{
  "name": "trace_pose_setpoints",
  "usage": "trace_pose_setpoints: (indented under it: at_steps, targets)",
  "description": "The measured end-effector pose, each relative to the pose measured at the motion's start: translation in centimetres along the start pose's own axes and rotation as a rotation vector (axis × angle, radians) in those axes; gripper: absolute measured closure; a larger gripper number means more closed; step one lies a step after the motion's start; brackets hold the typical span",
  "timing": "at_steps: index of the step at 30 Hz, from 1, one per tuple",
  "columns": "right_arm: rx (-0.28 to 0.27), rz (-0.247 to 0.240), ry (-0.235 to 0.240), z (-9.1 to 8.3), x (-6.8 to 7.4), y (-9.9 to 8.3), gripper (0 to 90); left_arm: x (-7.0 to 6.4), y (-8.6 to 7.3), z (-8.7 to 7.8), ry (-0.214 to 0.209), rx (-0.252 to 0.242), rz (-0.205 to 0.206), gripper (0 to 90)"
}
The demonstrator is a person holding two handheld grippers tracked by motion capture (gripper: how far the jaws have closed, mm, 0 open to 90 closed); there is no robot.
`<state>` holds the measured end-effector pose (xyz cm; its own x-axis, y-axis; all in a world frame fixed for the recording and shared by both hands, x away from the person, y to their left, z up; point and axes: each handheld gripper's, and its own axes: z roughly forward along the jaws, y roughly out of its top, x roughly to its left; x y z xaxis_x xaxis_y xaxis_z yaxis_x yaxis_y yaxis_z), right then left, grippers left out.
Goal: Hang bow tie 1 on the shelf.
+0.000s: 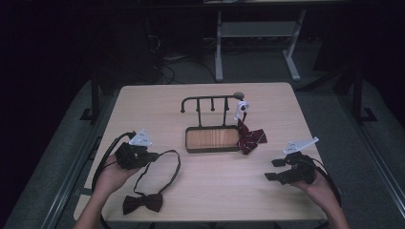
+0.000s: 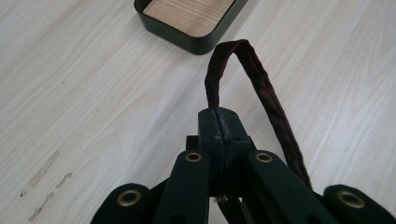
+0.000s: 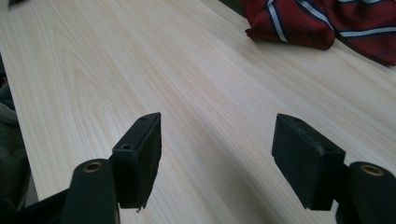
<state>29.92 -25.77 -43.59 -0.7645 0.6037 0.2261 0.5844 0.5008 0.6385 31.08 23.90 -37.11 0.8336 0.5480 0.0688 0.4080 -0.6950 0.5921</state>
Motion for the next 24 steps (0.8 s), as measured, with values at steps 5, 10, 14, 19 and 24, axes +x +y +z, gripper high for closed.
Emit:
trace_pose_setpoints:
  at_steps: [5, 10, 14, 19, 24]
  targets:
    - [-0.008, -0.005, 0.000, 0.0, 0.0, 0.0, 32.9, -0.1, 0.4, -0.4, -0.016, -0.010, 0.004, 89.8]
    - [-0.010, -0.003, -0.002, -0.1, 0.0, 0.0, 33.0, -0.1, 0.9, -0.9, -0.024, -0.015, 0.017, 89.9]
    - [-0.012, 0.000, -0.003, -0.2, 0.0, 0.0, 32.9, -0.1, 1.3, -1.3, -0.021, -0.012, 0.027, 89.9]
    - [-0.013, -0.001, -0.001, -0.2, 0.0, 0.0, 32.9, -0.2, 2.0, -1.9, -0.019, -0.013, 0.048, 90.0]
    - [-0.011, -0.008, -0.002, -0.1, 0.0, 0.0, 32.9, -0.3, 2.6, -2.4, -0.023, -0.022, 0.054, 90.0]
